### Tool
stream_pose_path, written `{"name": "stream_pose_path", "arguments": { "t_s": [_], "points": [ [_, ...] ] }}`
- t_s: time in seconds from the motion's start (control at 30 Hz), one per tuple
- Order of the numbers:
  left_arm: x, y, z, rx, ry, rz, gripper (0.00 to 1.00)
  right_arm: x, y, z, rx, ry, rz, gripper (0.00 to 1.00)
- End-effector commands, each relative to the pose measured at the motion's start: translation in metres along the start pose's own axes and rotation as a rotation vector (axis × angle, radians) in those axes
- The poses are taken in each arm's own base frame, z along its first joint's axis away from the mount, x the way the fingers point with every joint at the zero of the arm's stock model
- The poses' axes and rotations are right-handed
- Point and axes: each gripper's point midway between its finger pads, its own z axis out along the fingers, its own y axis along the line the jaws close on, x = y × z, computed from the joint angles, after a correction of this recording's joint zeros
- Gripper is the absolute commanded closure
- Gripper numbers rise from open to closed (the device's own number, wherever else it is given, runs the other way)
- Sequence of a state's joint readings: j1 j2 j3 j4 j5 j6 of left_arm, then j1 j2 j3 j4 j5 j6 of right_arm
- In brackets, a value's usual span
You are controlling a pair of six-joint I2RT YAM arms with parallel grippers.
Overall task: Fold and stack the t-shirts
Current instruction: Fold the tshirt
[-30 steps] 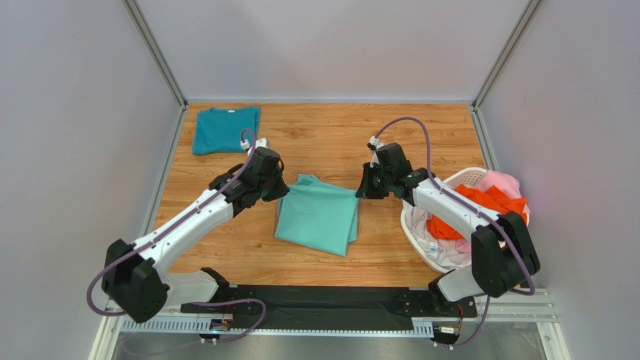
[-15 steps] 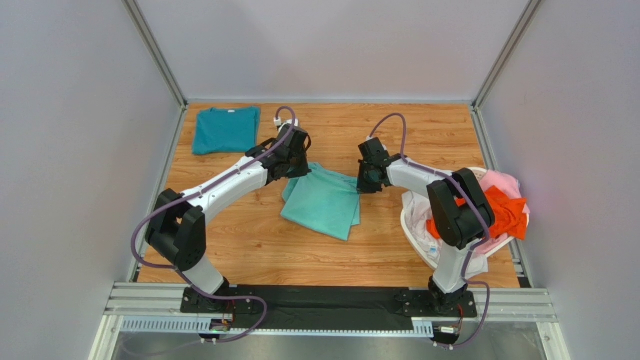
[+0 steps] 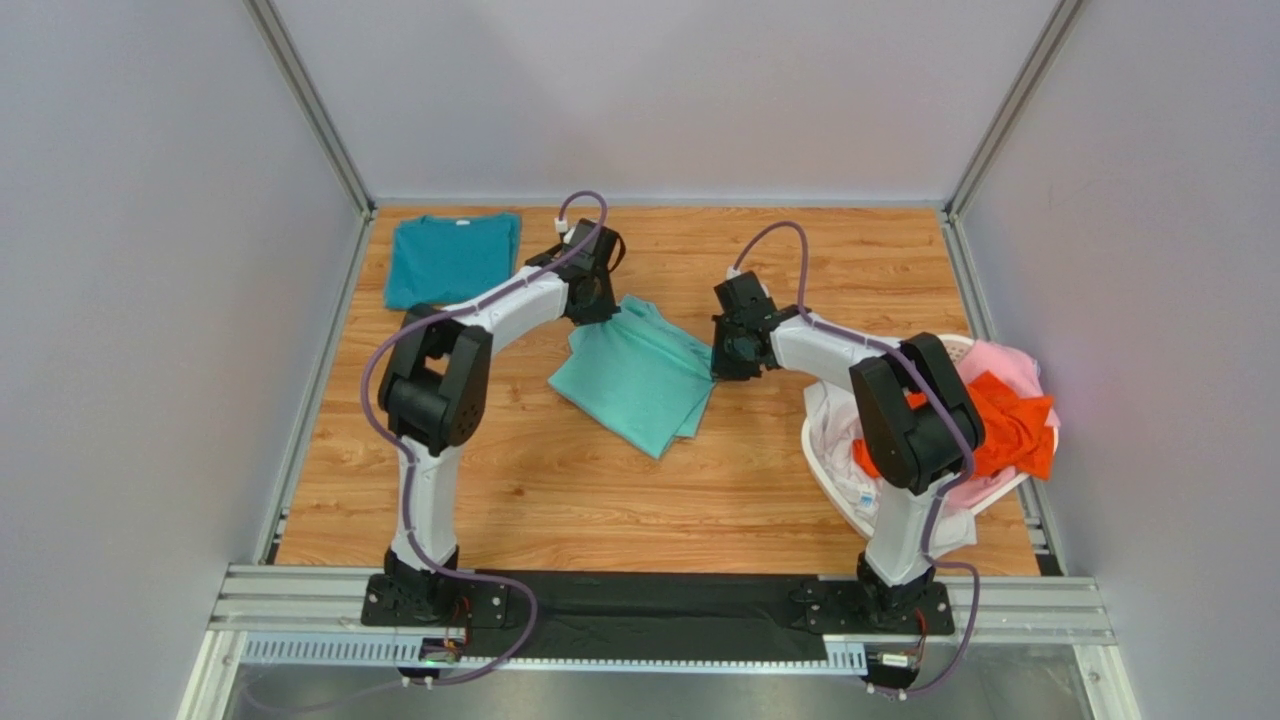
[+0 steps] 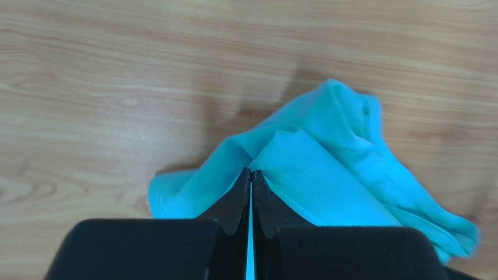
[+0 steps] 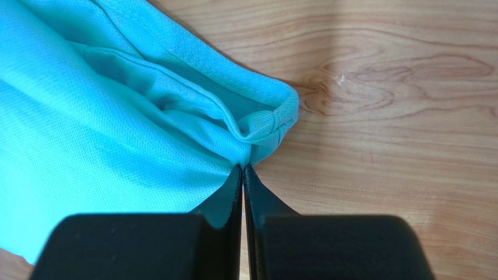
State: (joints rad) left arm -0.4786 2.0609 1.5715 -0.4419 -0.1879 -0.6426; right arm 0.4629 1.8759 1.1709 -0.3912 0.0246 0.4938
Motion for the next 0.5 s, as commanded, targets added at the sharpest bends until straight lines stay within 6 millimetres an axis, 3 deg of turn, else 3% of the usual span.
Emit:
{"name": "stream_pose_path", "arguments": {
  "t_s": [0.0, 0.2, 0.27, 0.37, 0.4, 0.43, 0.47],
  "points": [
    [-0.002, 0.002, 0.023, 0.04, 0.047, 0.02, 0.97, 0.034, -0.036, 0.018, 0.124, 0.111, -0.05, 1.0],
    [0.009, 0.011, 0.041, 0.014, 0.06, 0.051, 0.88, 0.026, -0.037, 0.015, 0.139, 0.095, -0.05, 0.99],
    [0.011, 0.012, 0.039, 0.014, 0.066, 0.056, 0.83, 0.016, -0.034, 0.009, 0.142, 0.08, -0.059, 0.89],
    [0.0, 0.011, 0.017, 0.024, 0.04, 0.057, 0.4, -0.009, -0.025, -0.008, 0.134, 0.026, -0.08, 0.64],
    [-0.007, 0.011, 0.009, 0.02, 0.018, 0.054, 0.15, -0.019, -0.022, -0.016, 0.13, 0.001, -0.083, 0.61],
    [-0.012, 0.01, 0.0, 0.024, 0.001, 0.059, 0.04, -0.027, -0.019, -0.023, 0.128, -0.02, -0.088, 0.58],
    [-0.026, 0.007, -0.02, 0.04, -0.042, 0.052, 0.02, -0.037, -0.016, -0.037, 0.121, -0.05, -0.09, 0.58]
  ]
}}
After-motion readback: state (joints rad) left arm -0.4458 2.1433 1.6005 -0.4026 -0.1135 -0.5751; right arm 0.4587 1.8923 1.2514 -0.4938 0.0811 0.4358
